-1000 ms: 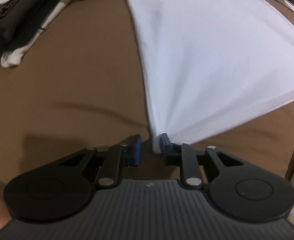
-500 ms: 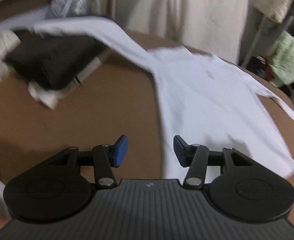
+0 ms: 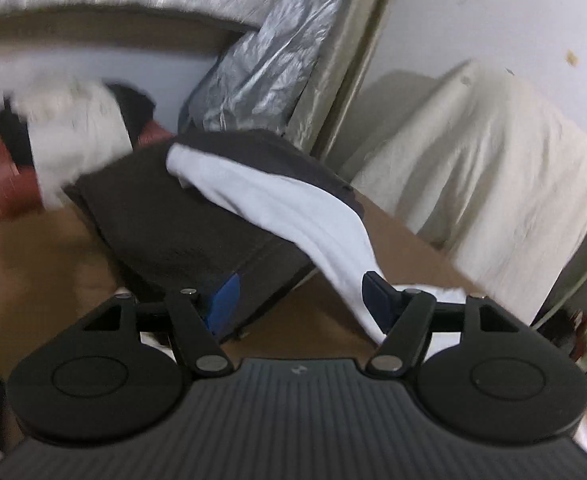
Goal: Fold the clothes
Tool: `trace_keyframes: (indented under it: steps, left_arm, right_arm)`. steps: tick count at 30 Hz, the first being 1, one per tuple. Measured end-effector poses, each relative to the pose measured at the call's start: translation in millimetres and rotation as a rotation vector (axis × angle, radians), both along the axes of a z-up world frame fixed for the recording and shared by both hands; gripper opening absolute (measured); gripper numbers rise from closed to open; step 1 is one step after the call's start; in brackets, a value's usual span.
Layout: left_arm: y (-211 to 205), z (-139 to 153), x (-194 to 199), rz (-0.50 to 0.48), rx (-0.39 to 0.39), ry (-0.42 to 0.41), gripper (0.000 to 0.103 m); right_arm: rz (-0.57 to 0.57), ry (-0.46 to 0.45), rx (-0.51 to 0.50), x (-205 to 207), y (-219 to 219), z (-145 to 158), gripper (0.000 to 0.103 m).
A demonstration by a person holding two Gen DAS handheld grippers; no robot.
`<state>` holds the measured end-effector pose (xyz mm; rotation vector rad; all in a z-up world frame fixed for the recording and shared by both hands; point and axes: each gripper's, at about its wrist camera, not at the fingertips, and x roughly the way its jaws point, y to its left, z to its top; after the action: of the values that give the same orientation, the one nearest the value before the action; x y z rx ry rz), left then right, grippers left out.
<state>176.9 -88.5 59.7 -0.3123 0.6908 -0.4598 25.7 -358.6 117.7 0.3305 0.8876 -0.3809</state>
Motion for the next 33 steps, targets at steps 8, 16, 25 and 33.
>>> trace_keyframes:
  steps: [8,16,25,33]
  left_arm:
    - [-29,-50,56,0.121,-0.038,-0.032,0.068]
    - [-27,-71,123,0.167,-0.042,-0.002,0.092]
    - [-65,-118,176,0.098,0.044,0.112,0.101]
    - [-70,-124,158,-0.041,-0.034,-0.163,0.006]
  right_arm:
    - [-0.013,-0.034,0.02,64,-38,-75,0.061]
    - [0.04,-0.017,0.023,76,-83,-143,0.058]
    - [0.087,0.035,0.051,101,-128,-177,0.058]
    - [0.123,-0.007,0.109,173,-121,-230,0.058]
